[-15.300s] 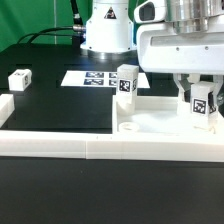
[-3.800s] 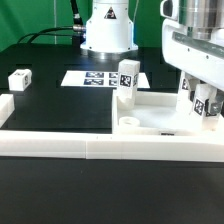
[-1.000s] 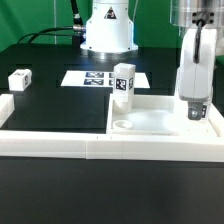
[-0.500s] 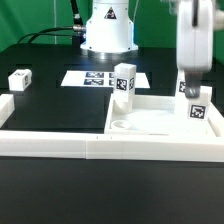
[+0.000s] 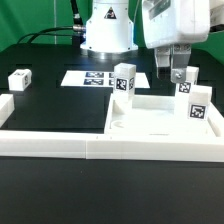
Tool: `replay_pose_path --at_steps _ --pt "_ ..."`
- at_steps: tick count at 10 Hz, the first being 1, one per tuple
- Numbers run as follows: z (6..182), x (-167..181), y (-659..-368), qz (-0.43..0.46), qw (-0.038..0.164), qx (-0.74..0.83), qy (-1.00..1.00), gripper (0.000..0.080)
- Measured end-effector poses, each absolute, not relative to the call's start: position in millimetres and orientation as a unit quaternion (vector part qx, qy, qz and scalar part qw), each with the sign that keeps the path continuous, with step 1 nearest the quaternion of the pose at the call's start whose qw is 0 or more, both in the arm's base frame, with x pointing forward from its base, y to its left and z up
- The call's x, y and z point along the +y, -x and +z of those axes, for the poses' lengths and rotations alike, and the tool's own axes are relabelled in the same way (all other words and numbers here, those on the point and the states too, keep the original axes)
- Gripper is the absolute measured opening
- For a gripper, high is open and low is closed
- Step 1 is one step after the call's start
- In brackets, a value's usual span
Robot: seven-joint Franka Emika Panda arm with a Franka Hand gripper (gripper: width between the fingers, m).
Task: Assemble square table
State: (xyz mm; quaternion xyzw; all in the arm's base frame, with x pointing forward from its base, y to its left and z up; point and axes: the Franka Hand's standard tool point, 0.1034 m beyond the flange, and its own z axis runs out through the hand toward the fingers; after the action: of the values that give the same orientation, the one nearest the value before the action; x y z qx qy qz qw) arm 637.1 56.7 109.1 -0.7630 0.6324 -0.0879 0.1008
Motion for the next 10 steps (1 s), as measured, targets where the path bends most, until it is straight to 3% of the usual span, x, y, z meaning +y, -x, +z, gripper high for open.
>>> replay_pose_path --at_steps 2,4,6,10 --pt "113.6 50.6 -639.5 -0.104 0.098 0.564 0.814 0.0649" --pt "143.4 -10.4 -631.8 -0.15 0.109 0.458 0.869 0.0649" --pt "139.8 -60.7 -619.2 -0.127 0.102 0.384 0.909 0.0649" --pt "139.8 -68.0 -618.5 -0.139 0.079 0.269 0.95 0.0649"
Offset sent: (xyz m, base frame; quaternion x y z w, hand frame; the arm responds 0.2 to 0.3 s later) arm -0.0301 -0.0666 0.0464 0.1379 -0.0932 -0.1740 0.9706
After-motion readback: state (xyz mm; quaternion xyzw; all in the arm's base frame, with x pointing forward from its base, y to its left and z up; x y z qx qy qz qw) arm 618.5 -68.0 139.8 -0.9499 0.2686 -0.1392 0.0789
